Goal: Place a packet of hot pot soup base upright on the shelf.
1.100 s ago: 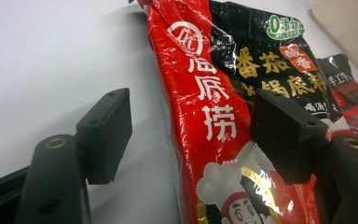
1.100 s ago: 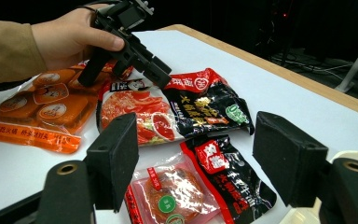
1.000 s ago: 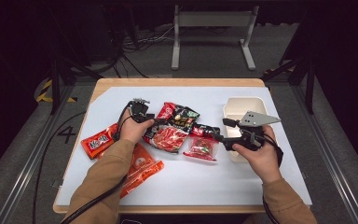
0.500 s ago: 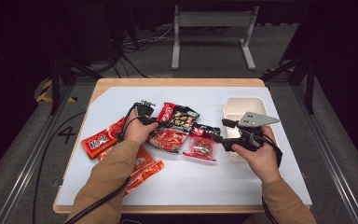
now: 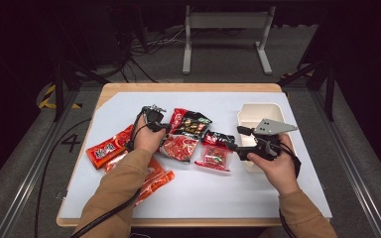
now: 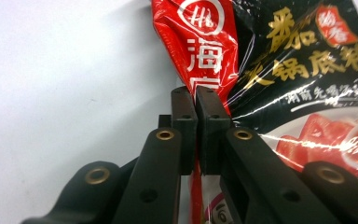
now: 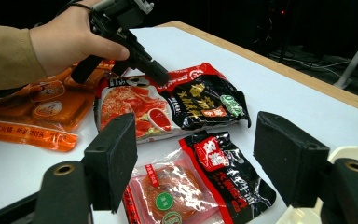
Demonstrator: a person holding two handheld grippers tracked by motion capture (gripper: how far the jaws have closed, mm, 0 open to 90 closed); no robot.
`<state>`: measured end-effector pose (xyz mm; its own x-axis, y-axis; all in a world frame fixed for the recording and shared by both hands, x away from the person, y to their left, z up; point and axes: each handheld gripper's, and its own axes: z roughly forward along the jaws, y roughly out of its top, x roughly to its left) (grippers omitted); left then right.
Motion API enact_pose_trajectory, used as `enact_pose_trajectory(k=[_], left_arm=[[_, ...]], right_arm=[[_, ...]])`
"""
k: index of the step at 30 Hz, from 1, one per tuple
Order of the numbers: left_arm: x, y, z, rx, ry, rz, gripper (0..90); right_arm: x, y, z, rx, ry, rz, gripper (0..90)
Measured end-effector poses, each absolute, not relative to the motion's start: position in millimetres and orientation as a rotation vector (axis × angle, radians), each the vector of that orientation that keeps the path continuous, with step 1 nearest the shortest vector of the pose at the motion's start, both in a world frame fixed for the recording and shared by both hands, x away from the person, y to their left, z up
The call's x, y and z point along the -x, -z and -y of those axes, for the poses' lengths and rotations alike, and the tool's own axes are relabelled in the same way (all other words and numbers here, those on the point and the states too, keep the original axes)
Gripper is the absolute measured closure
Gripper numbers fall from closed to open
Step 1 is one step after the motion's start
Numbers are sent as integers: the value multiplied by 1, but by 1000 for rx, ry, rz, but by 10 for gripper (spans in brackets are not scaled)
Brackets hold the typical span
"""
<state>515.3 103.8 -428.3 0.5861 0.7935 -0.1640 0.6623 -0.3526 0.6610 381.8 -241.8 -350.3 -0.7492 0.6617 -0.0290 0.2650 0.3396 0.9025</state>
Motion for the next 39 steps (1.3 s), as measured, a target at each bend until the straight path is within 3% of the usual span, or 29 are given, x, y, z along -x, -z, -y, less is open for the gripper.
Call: enact_pose_trajectory(k=[13, 39], left_arm=[[-499, 402, -112, -2021, -191, -1086, 894], [-445, 345, -106, -1933, -313, -853, 894]], right_arm=[[-381, 348, 243, -818, -1380, -2206, 317], [-381, 348, 245, -844, -1388, -2190, 317]])
